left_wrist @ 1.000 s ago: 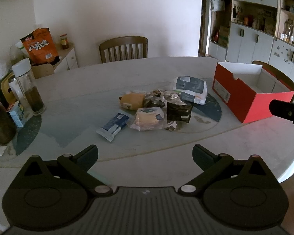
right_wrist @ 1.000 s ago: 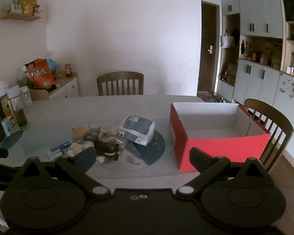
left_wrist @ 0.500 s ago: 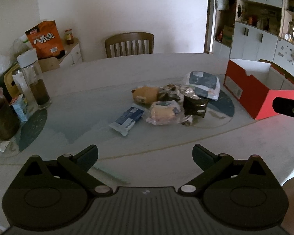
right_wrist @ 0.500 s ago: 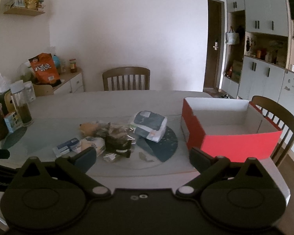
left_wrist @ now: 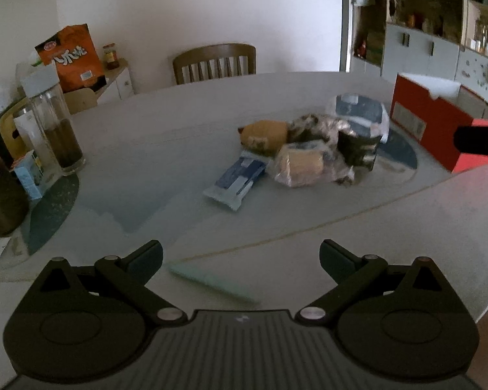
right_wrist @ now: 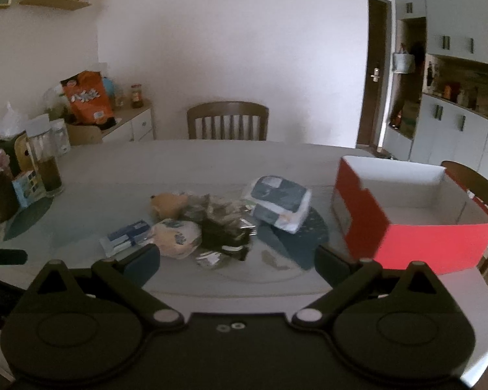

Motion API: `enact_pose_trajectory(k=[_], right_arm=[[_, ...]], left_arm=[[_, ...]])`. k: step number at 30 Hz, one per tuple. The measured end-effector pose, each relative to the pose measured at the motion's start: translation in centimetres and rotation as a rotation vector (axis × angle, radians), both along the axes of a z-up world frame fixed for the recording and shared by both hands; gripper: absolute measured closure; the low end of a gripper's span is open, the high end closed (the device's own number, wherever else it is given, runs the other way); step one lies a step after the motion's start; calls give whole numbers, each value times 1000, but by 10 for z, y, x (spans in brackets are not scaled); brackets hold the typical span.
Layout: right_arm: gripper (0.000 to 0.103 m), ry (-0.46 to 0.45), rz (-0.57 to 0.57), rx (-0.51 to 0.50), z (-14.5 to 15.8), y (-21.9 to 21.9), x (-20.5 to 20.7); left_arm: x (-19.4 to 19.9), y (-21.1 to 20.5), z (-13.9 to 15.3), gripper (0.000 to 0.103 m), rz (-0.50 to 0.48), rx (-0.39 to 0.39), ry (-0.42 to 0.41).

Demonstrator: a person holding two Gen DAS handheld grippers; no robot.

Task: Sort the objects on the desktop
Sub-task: 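Grasp the light teal stick with the left tool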

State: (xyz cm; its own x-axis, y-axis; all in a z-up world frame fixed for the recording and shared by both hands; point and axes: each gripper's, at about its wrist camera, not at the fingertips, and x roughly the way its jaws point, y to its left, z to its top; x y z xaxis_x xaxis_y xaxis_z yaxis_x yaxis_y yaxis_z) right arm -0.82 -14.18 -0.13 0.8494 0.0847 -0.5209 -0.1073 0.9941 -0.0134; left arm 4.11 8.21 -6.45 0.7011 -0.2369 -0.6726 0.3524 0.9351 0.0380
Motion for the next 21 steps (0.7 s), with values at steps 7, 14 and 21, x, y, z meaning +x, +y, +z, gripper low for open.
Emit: enact_pose_trajectory(k=[7,14,21], right_arm=[[2,34,62,1,-15,22,15],[2,56,85,0,-28,41,29],[2,74,107,-8,-40,57,42]], left_arm=[[11,9,-23,0,-99,29,-10],[21,25,-38,0,-226,2,0],[33,35,-56,0,-315,-28,24]])
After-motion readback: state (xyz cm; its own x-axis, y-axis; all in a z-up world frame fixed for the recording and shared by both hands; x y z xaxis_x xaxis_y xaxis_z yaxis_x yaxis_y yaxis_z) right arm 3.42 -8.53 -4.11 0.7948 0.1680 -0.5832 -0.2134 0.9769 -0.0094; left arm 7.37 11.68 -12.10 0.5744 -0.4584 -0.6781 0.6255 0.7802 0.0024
